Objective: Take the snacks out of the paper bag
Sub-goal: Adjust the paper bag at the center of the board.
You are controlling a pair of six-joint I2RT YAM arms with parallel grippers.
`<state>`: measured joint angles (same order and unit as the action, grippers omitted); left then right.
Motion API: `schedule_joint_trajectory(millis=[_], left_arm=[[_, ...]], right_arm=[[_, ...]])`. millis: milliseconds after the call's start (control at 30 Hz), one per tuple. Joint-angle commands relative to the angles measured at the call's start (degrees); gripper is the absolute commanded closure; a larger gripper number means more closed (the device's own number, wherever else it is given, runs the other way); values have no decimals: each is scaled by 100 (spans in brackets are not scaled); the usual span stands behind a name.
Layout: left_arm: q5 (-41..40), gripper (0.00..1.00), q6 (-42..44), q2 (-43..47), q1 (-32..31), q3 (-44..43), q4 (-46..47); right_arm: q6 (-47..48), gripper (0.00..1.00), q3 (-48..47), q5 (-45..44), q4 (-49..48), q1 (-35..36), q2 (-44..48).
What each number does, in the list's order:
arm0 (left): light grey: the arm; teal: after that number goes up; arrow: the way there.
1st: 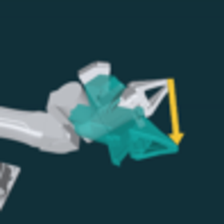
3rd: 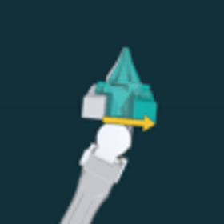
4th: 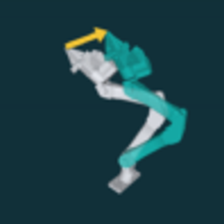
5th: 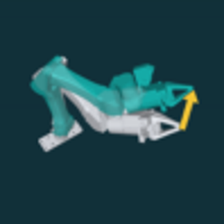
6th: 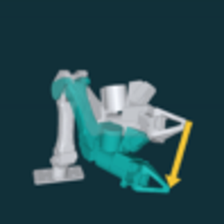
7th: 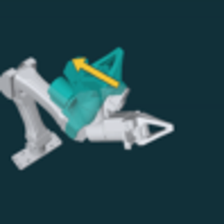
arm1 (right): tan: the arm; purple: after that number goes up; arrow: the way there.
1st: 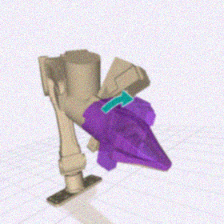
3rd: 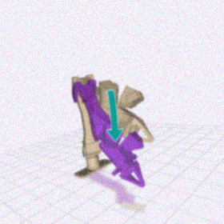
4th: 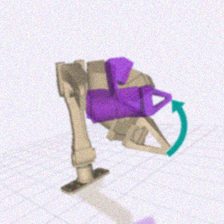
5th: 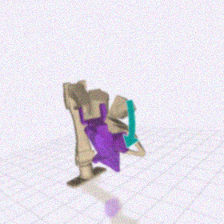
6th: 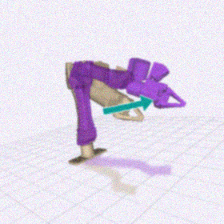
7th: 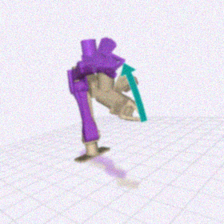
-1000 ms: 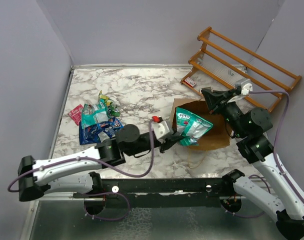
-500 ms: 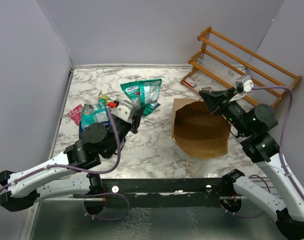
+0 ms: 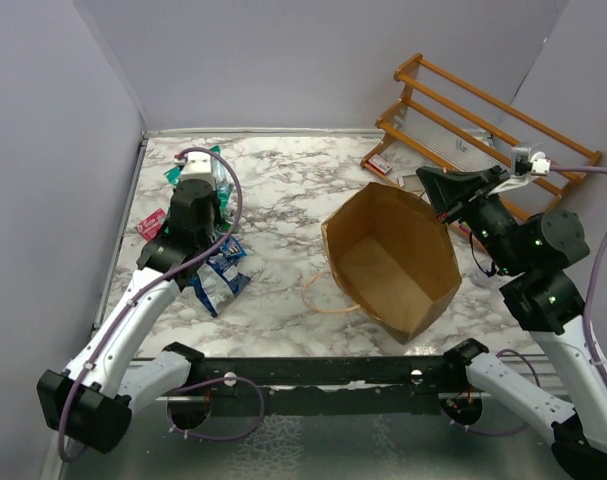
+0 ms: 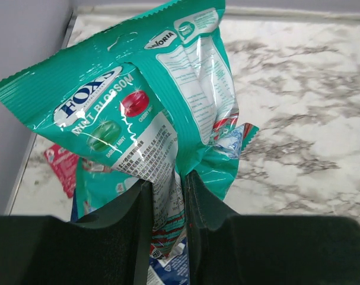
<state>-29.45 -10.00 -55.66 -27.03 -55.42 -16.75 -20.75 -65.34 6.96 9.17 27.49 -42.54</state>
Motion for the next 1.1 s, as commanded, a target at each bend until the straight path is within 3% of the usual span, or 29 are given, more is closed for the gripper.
schedule_joint_trajectory(millis=[0, 233, 433, 567, 700, 733, 900, 1067], left_arm=[[859, 100, -681, -41, 1076, 254, -237], [668, 100, -890, -71, 1694, 761, -179], [690, 100, -1040, -226, 1727, 1057, -74], [723, 91, -1048, -400, 1775, 1175, 22], [810, 88, -1075, -599, 1859, 1165, -19], [831, 85, -1082, -631, 1879, 1155, -40], [689, 41, -1112, -673, 1903, 1042, -216], [1096, 24, -1013, -521, 1904, 864, -219]], right_arm=[[134, 98, 550, -1724, 439, 20, -114], [579, 98, 1180, -2942, 342, 20, 206], [924, 96, 1507, -3198, 23, 21, 412], [982, 96, 1487, -3013, -231, 25, 263], [1049, 95, 1334, -3006, -404, 21, 135], [1091, 95, 1319, -3012, -442, 20, 134], [1204, 89, 1246, -2828, -318, 20, 139], [1296, 46, 1140, -2345, 53, 22, 324]])
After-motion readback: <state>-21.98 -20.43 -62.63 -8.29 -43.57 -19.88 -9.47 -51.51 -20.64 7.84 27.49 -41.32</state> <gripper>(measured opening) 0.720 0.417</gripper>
